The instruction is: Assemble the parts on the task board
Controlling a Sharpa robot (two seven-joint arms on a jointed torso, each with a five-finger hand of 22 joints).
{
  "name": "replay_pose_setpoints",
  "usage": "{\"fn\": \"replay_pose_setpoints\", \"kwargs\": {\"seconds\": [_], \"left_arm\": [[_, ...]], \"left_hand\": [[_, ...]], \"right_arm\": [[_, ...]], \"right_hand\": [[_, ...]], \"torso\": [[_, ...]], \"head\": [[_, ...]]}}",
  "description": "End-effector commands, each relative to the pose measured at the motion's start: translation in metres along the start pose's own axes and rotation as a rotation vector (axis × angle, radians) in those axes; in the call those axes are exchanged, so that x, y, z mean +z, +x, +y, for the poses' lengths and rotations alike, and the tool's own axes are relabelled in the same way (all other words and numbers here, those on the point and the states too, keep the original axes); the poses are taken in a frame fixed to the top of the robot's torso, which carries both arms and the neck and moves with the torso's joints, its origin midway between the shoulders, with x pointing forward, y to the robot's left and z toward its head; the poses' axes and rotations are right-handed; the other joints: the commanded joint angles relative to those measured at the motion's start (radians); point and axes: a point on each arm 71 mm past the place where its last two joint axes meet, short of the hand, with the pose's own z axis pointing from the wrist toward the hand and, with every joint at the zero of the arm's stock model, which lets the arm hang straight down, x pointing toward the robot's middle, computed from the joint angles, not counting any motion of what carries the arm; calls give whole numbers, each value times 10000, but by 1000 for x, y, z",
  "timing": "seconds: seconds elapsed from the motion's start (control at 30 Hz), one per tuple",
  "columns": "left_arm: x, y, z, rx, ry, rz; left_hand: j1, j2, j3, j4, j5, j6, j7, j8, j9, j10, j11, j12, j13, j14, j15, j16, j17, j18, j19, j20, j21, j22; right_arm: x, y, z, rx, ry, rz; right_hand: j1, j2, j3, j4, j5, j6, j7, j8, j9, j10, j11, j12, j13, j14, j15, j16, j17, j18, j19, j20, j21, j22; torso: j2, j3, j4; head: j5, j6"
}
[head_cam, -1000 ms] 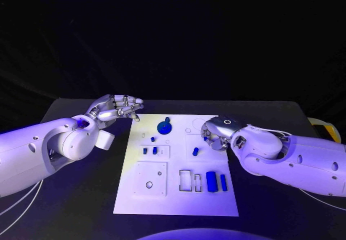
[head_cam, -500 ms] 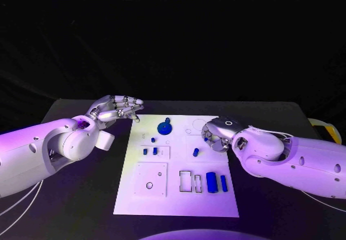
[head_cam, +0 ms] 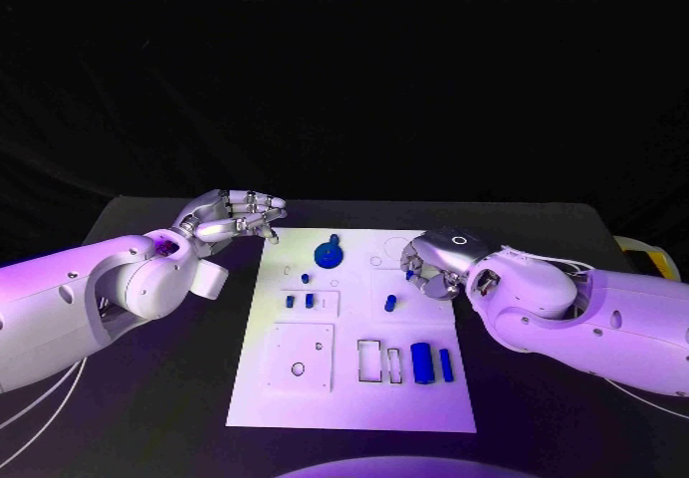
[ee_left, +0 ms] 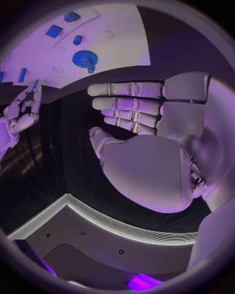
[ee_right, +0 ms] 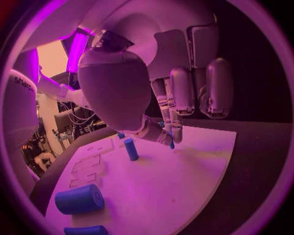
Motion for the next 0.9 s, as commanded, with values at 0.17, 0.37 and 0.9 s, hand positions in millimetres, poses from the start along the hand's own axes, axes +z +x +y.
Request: {"fn": "replay_pose_setpoints", "kwargs": {"seconds": [0.17,0.37,0.9], "left_arm": [[1,3,-1,-40,42,213],[1,4,0,-52,28,251],[3,6,0,-60,38,273]], "left_hand": [[55,35,-17,-53,32,-80,173,69,6,-86,-9,36,12,-45,17,34,10,93,-15,34,-58,12],[55,35,-17,-53,32,-80,173,69,6,-86,-9,36,12,-45,17,34,10,93,-15,34,-58,12],[49,44,-24,-58,35,-103,185,86,8,-121,1,63,16,-57,25,38,13,92,-24,40,-59,16]], "right_arm": [[-5,-12,12,350,-407,-417],[-9,-20,30,667,-895,-678],[-1,-21,91,1521,-2501,-930]], "right_hand": [[-109,31,-15,47,-36,73,2,65,4,33,11,-56,-9,359,-84,27,-4,-198,265,-55,85,1893],[-110,34,-14,49,-32,75,1,65,5,35,9,-57,-9,361,-85,31,5,-198,264,-56,83,1893],[-100,49,-6,48,-19,85,-8,65,7,43,0,-63,-9,363,-92,35,9,-201,272,-61,98,1900]], "torso": [[-7,2,1],[-1,-4,10],[3,-18,1]], "head": [[36,23],[109,43],[839,-74]]}}
